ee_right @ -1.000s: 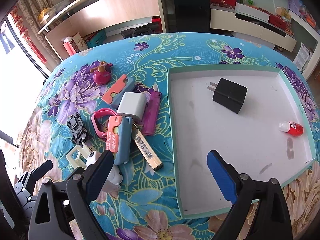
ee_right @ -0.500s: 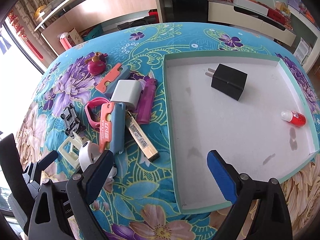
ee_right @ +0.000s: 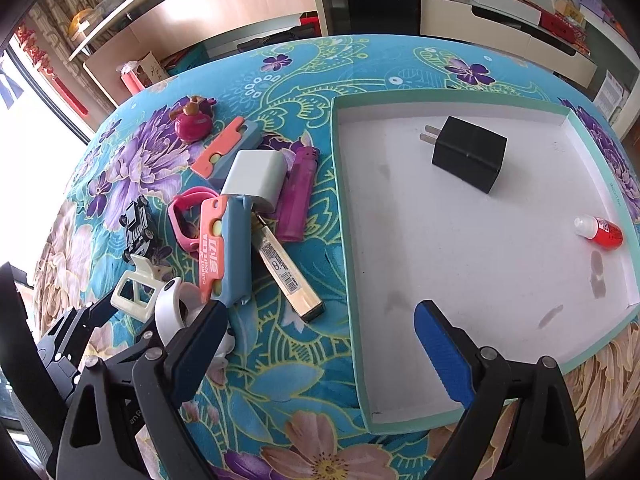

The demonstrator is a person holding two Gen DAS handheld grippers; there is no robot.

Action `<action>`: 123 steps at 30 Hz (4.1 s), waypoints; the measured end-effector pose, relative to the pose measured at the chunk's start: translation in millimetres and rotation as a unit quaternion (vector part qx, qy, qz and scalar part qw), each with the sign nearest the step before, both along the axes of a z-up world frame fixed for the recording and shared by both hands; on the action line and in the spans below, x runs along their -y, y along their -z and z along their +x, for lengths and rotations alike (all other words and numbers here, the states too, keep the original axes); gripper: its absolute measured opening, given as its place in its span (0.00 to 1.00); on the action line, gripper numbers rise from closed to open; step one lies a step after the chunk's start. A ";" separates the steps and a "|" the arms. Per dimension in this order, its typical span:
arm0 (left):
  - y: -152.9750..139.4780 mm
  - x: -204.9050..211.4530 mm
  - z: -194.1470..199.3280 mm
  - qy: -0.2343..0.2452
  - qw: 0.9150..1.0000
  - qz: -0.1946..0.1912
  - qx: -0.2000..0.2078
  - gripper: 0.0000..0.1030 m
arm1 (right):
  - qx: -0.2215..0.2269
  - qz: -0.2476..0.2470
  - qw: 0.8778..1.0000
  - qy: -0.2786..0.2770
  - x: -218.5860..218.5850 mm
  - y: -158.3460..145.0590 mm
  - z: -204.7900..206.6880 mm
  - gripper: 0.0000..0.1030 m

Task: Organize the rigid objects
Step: 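Grasp the white hair clip with the left tool, then grasp the white tape roll with the right tool, then carry the tape roll into the tray with the right tool while the left tool carries the hair clip there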

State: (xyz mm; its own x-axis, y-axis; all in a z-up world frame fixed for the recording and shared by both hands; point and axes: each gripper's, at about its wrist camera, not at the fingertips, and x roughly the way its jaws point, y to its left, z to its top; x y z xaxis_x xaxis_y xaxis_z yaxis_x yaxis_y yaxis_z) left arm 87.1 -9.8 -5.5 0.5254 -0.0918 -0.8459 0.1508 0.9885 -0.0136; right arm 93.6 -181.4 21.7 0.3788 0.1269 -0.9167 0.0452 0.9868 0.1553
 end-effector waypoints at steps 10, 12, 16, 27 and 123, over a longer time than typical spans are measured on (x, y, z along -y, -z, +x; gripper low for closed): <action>-23.2 -15.2 -7.0 -0.018 0.999 -0.017 0.024 0.52 | 0.031 0.004 0.999 -0.028 -10.8 -13.5 -3.7 0.92; -28.8 -23.4 -8.6 -0.032 0.999 -0.018 0.028 0.52 | 0.036 0.001 0.999 -0.040 -15.7 -15.7 -4.8 0.92; -37.7 -43.1 -11.3 -0.071 0.997 -0.019 0.037 0.52 | 0.040 -0.009 0.997 -0.063 -25.6 -17.6 -7.3 0.92; -31.5 -72.8 -10.9 -0.124 0.992 -0.026 0.020 0.52 | 0.010 -0.014 0.990 -0.140 -68.1 -0.3 -14.1 0.92; -58.1 -26.2 -14.8 -0.058 0.997 -0.024 0.046 0.52 | 0.157 0.007 0.984 -0.083 -21.0 -56.3 -17.2 0.18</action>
State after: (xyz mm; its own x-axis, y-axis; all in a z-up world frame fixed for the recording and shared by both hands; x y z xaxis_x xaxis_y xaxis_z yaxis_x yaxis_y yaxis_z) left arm 72.3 16.5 52.5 0.6095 -0.0653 -0.7901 0.0384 0.9979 -0.0529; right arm 76.4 -160.4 78.0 0.6167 0.2223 -0.7551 -0.1681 0.9744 0.1496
